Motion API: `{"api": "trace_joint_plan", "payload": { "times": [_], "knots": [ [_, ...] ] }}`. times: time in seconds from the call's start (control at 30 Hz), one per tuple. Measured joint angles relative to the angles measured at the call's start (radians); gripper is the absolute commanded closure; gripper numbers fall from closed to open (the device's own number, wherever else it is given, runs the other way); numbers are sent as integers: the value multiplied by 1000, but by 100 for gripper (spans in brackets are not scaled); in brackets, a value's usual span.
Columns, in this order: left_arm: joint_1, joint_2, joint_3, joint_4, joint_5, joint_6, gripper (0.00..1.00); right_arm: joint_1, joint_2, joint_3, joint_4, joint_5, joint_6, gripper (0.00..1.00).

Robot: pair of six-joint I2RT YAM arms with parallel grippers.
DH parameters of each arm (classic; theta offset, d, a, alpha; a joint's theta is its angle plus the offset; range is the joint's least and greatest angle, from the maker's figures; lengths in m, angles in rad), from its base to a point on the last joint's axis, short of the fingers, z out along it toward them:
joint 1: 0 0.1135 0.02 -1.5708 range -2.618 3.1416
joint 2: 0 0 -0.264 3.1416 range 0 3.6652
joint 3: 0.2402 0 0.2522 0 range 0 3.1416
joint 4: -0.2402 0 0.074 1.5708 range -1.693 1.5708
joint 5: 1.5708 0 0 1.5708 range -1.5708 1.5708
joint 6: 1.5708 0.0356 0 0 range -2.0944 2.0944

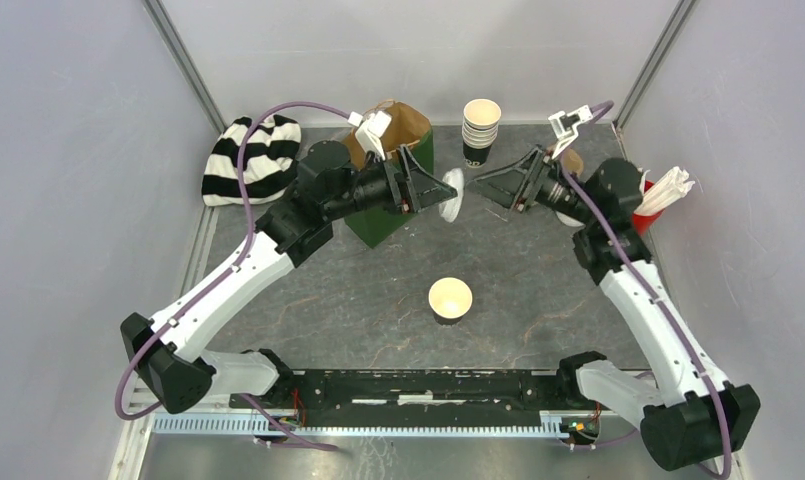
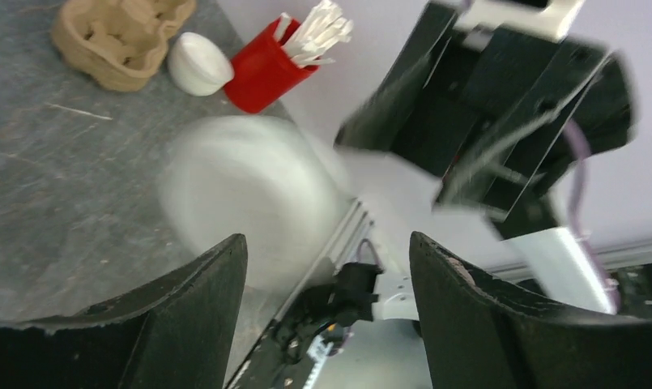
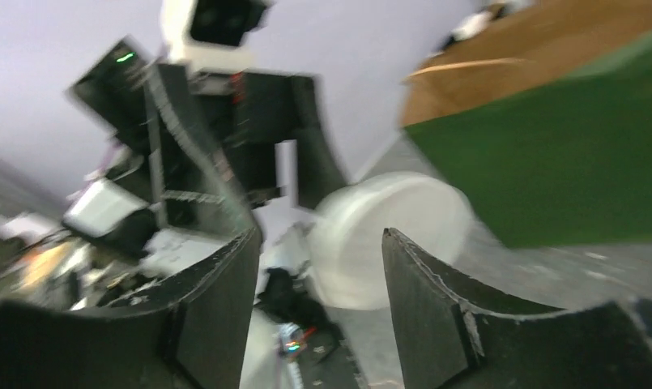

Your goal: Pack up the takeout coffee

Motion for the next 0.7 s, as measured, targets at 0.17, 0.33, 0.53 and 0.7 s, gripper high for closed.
{"api": "trace_joint_plan", "payload": {
  "times": [0.17, 0.33, 0.53, 0.7],
  "knots": [
    [-26, -10, 13, -133, -64, 151, 25, -85, 0, 246, -598, 211, -439, 29],
    [-132, -21, 6, -232, -145, 294, 26, -101, -32, 319, -916, 444, -724, 24],
    [-191, 10, -4, -339, -257, 354, 24, -103, -85, 237, -1035, 541, -850, 23],
    [-186, 22, -11, -360, -283, 354, 20, -67, 37, 57, -956, 430, -850, 23]
  ]
}}
